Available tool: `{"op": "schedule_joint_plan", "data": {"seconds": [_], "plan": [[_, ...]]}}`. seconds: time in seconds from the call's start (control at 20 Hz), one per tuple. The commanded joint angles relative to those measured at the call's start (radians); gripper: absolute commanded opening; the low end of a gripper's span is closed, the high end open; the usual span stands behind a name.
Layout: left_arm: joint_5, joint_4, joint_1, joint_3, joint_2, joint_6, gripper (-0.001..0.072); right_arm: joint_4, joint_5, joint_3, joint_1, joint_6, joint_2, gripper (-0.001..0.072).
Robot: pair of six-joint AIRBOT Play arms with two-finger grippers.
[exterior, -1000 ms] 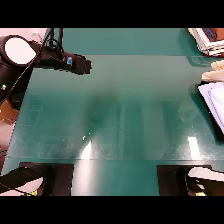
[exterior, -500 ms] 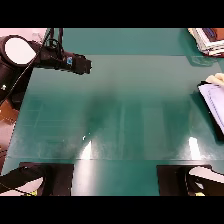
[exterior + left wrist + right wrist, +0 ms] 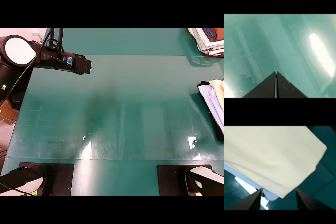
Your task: Fold the shirts.
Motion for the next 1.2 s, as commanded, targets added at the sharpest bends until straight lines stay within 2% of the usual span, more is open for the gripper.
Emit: {"op": "schedule_joint_plan", "data": {"seconds": [0.0, 0.15, 0.3, 0.4, 0.6, 0.65, 0.75, 0.8, 0.95, 1.15], "plan": [[0.0, 0.0, 0.0, 0.0, 0.0, 0.0, 0.0028, 0.048, -0.019, -0.018, -0.053, 0.001, 0.008, 0.056], [0.007, -0.001, 0.0, 0.0, 0.0, 0.0, 0.0028, 0.255, -0.078, 0.044, -0.001, 0.001, 0.008, 0.0559], [0.019, 0.003, 0.0, 0.0, 0.0, 0.0, 0.0028, 0.392, -0.101, 0.101, 0.176, 0.001, 0.008, 0.0556], [0.022, 0.006, 0.0, 0.0, 0.0, -0.001, 0.0028, 0.438, -0.117, 0.113, 0.34, 0.001, 0.008, 0.0555], [0.033, 0.005, 0.0, 0.0, 0.0, -0.002, 0.0028, 0.428, -0.182, 0.109, 0.679, 0.0, 0.008, 0.055], [0.034, 0.005, 0.0, 0.0, 0.0, -0.002, 0.0028, 0.428, -0.201, 0.109, 0.747, 0.0, 0.008, 0.0505], [0.034, 0.005, 0.0, 0.0, 0.0, -0.002, 0.0028, 0.428, -0.234, 0.11, 0.867, 0.0, 0.008, 0.0156], [0.034, 0.005, 0.0, 0.0, 0.0, -0.002, 0.0028, 0.428, -0.245, 0.11, 0.914, 0.0, 0.008, 0.0016], [0.034, 0.005, 0.0, 0.0, 0.0, -0.002, 0.0028, 0.428, -0.257, 0.109, 0.997, -0.004, 0.008, 0.0015], [0.034, 0.005, 0.0, 0.0, 0.0, -0.002, 0.0028, 0.428, -0.254, 0.109, 1.013, -0.003, 0.008, 0.0015]]}}
